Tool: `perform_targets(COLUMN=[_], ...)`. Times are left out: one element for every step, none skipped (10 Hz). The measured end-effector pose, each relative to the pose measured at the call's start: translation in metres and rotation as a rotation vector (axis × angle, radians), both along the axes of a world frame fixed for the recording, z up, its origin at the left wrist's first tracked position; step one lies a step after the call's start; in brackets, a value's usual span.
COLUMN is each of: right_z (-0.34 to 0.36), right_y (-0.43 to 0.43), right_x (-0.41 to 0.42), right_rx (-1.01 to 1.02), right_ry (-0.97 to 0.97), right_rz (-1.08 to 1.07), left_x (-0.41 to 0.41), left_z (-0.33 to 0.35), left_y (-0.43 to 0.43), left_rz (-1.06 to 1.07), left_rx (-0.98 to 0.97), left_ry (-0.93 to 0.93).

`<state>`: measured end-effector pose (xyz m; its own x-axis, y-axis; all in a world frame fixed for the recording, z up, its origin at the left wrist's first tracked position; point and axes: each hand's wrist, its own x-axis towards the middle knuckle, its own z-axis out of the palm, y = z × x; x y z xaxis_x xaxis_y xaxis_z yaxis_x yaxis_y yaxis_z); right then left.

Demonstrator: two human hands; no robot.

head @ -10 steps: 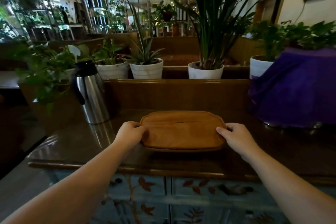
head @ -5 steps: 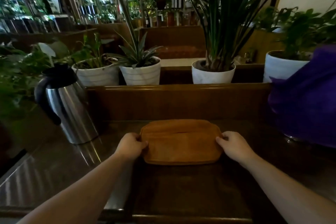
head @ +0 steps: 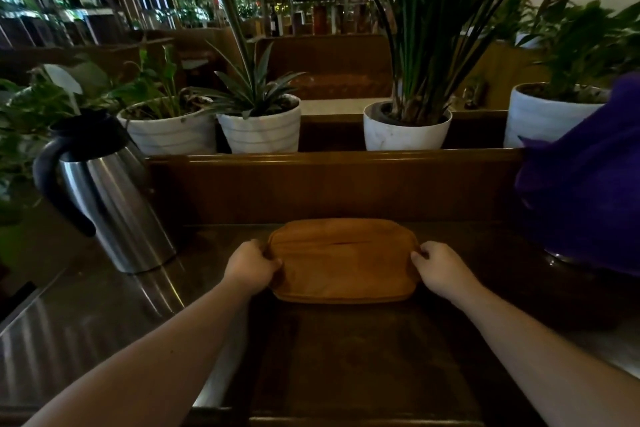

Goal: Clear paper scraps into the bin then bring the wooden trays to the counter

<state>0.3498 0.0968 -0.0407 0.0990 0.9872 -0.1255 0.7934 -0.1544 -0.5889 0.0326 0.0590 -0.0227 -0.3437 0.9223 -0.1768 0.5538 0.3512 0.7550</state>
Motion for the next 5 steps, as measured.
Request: perform_targets(right_z=[0.003, 0.004, 0.007, 0.017, 0.029], right_y=[0.0, 0.002, 0.0, -0.002, -0.006], right_x=[-0.003, -0.004, -0.003, -0.005, -0.006], right_rx=[-0.023, -0.031, -0.056, -0.085, -0.014], right_ry=[-0.015, -0.004, -0.011, -0.143, -0.357], right_rz=[-0.007, 0.006, 0.037, 0.101, 0.152], left_x=[0.0, -0.002, 0.001, 0.004, 0.005], left_z=[0.002, 0.002, 0.005, 0.01, 0.018], left_y=[-0.003, -0.004, -0.006, -0.009, -0.016], left_rz=[-0.011, -0.043, -0.109, -0.19, -0.29], left_rx=[0.01, 0.003, -0.043, -0.079, -0.028], left_ry=[0.007, 0.015, 0.03, 0.105, 0.278])
